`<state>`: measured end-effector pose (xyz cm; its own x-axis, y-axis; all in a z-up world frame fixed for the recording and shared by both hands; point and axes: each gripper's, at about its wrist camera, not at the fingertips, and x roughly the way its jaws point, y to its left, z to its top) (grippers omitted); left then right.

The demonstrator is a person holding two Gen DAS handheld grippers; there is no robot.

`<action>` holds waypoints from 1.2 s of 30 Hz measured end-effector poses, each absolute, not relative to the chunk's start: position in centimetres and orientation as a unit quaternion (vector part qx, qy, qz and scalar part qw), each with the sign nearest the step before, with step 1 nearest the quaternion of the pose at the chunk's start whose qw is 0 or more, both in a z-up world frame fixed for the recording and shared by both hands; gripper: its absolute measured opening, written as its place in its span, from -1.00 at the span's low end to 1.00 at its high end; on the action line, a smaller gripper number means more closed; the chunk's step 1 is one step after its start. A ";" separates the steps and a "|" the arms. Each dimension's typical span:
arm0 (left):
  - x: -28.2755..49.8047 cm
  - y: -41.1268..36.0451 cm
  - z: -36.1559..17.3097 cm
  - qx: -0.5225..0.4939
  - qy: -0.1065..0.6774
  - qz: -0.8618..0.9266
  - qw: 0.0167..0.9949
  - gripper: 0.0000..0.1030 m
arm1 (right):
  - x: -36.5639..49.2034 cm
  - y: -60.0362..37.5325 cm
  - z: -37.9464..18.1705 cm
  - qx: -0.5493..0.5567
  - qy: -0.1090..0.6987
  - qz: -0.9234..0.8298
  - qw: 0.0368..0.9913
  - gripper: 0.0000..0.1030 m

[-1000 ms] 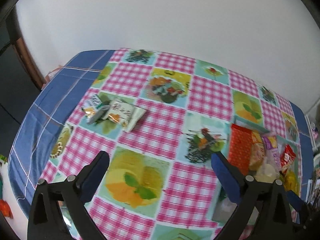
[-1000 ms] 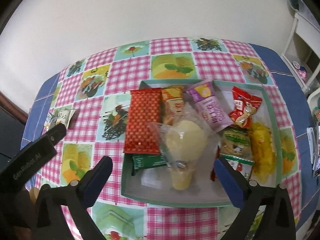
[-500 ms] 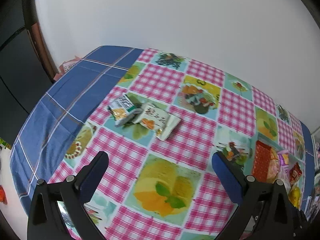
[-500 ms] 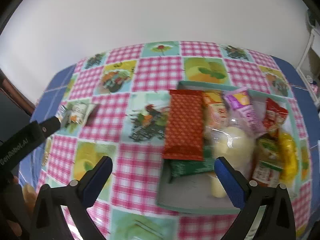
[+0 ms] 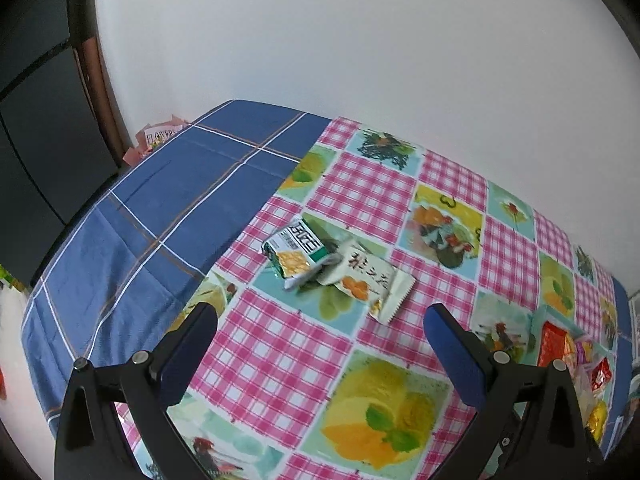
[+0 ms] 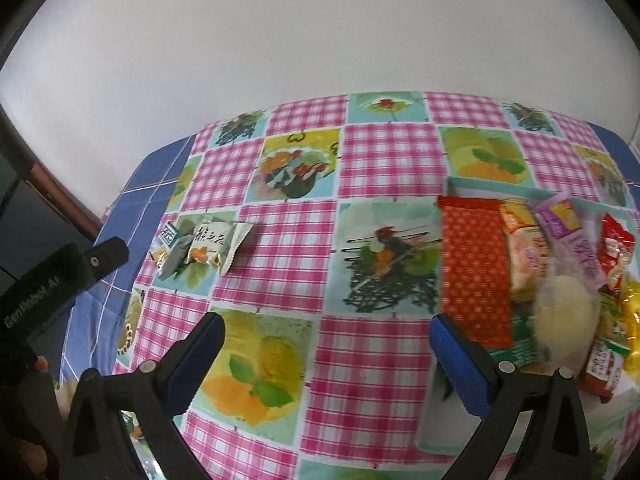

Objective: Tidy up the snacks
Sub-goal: 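Move the left tool to the green cracker pack while the right reaches the white pastry pack, then grasp the green cracker pack with the left tool while the right grasps the white pastry pack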

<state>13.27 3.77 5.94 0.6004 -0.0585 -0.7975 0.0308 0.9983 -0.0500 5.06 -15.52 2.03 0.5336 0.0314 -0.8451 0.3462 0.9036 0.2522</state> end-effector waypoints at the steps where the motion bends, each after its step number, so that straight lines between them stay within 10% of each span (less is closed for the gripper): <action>1: 13.5 4.1 5.8 -0.016 0.441 -0.035 0.897 0.99 | 5.3 -15.3 1.8 0.202 0.475 -0.090 0.852 1.00; 36: 26.9 9.5 -2.2 -0.040 0.553 -0.107 0.825 0.99 | 22.6 -6.8 -5.8 -0.019 0.550 0.024 0.834 1.00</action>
<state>26.87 9.48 -2.20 0.3646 -0.2205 -0.9046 0.1326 0.9739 -0.1840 22.62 -6.85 -5.81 0.3930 0.0182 -0.9194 -0.0608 0.9981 -0.0062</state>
